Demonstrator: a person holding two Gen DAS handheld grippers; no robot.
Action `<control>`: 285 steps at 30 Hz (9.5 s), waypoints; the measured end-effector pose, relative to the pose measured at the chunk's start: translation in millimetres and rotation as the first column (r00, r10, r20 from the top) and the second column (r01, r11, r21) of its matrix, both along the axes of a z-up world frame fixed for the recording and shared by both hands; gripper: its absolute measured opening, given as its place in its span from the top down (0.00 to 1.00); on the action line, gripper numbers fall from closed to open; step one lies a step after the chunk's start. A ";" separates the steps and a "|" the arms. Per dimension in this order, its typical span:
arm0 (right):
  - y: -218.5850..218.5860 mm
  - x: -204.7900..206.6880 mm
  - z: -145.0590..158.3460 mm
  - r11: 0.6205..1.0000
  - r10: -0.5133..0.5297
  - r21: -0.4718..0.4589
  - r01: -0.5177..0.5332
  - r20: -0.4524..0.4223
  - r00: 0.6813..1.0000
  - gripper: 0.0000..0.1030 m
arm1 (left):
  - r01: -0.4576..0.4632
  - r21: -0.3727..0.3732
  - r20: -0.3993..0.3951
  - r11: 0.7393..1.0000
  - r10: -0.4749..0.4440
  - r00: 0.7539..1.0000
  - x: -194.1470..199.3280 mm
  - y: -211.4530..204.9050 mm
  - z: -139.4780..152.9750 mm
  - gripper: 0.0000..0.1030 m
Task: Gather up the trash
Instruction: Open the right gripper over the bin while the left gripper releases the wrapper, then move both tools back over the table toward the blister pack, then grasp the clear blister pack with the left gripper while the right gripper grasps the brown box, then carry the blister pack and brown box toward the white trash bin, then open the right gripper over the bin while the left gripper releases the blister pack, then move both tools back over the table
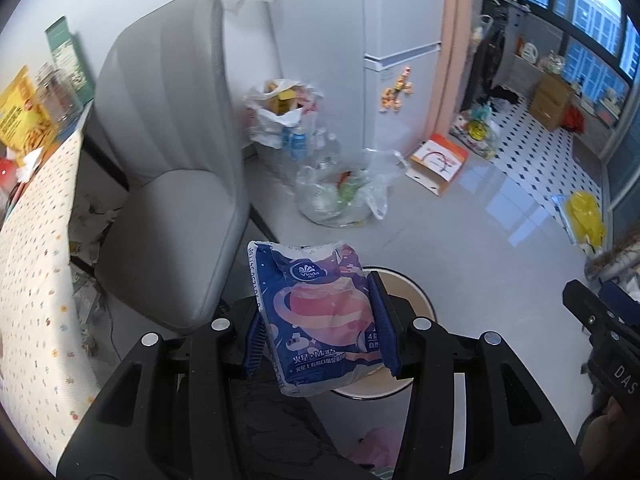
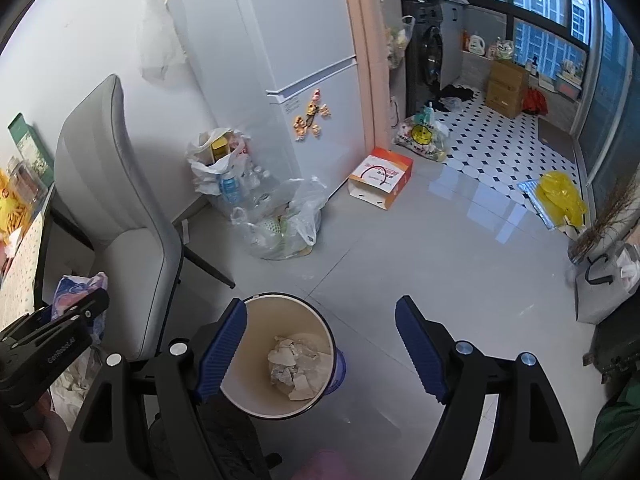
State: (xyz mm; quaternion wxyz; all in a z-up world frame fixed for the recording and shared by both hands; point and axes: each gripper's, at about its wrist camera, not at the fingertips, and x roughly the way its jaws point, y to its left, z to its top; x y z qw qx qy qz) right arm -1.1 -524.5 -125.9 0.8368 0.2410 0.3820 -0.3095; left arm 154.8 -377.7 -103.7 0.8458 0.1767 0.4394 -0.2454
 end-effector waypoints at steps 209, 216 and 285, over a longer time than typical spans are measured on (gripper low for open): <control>220.3 139.9 96.5 0.879 0.472 -0.102 -0.467 0.039 0.881 0.61 | -0.400 -0.160 0.076 0.903 0.415 0.907 54.8 242.9 66.5 0.71; 162.8 127.0 79.0 0.919 0.391 -0.065 -0.388 0.032 0.920 0.61 | -0.341 -0.125 0.069 0.932 0.352 0.934 55.9 193.6 56.6 0.71; 124.0 -18.0 148.9 0.955 0.196 -0.244 -0.165 0.107 0.975 0.13 | -0.188 -0.279 0.221 0.942 0.254 0.942 -46.2 182.5 134.7 0.06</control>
